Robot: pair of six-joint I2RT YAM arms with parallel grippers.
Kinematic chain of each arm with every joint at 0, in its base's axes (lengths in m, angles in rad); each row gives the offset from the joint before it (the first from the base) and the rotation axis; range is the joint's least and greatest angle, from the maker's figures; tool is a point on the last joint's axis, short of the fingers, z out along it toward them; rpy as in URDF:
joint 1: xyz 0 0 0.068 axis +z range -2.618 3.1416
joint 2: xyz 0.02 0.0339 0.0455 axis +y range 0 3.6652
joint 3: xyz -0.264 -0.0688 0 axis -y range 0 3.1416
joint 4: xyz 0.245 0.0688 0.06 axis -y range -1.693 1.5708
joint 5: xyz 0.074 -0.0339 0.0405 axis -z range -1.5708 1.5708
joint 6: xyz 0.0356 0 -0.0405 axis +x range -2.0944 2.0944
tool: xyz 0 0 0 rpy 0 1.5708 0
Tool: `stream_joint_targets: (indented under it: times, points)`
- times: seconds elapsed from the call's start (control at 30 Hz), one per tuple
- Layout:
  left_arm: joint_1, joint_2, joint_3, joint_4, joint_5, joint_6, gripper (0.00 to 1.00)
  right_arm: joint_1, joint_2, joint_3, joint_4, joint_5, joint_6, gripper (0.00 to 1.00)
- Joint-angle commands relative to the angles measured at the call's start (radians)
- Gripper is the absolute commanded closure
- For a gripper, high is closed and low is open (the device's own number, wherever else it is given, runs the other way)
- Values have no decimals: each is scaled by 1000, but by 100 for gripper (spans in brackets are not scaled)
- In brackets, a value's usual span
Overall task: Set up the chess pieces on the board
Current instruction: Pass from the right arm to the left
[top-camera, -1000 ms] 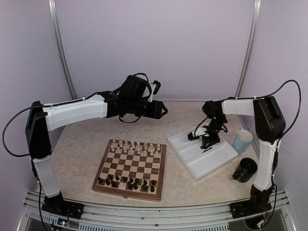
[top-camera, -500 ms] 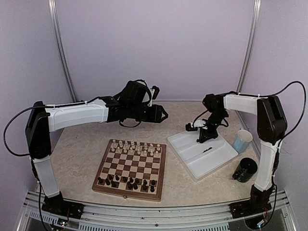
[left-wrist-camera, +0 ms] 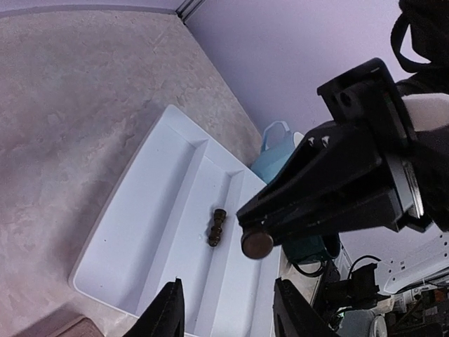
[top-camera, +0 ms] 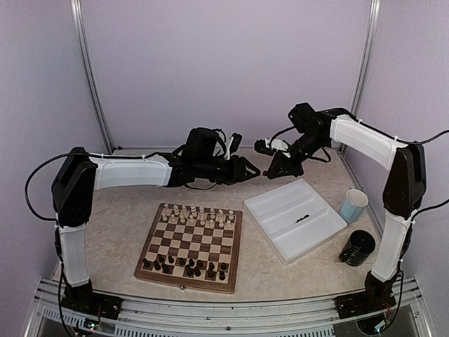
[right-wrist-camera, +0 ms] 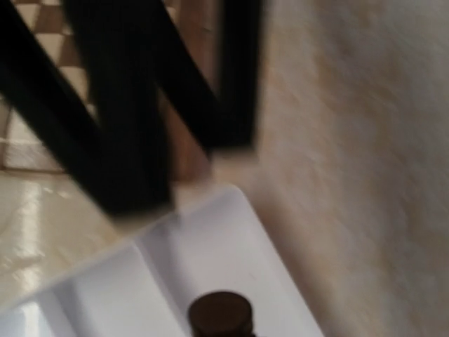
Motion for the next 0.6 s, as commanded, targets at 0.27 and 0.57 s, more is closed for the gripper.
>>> stream_joint_targets:
  times: [0.27, 0.57]
  points:
    - [-17, 47, 40, 79, 102, -62, 65, 73, -23, 38, -22, -54, 42, 91]
    - [-15, 62, 49, 79, 118, -67, 81, 78, -33, 38, -8, -50, 58, 90]
